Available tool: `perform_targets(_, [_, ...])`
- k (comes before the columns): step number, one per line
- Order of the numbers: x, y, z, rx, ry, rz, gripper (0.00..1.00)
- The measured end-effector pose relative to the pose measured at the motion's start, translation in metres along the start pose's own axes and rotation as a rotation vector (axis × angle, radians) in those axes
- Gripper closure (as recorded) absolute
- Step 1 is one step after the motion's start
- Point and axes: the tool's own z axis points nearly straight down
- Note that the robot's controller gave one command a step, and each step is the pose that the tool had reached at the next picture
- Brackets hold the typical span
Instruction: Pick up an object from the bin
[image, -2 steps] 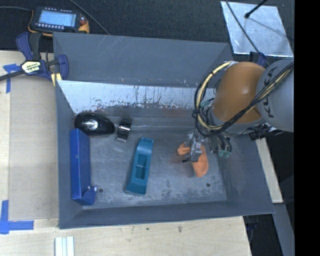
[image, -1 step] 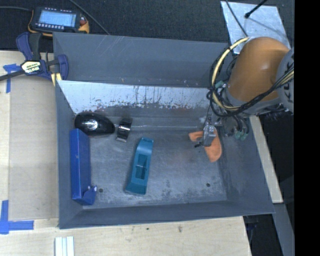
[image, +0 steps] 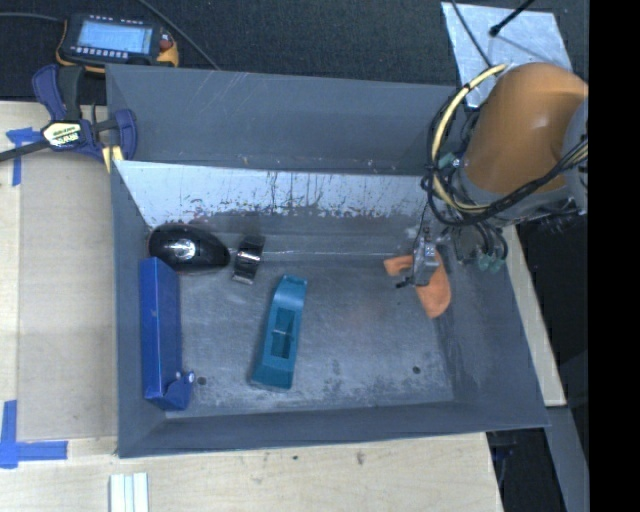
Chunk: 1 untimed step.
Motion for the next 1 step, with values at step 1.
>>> perform_targets(1, [0.0234,-0.0284,0.0159,0.000,-0.013,0.013,1.00])
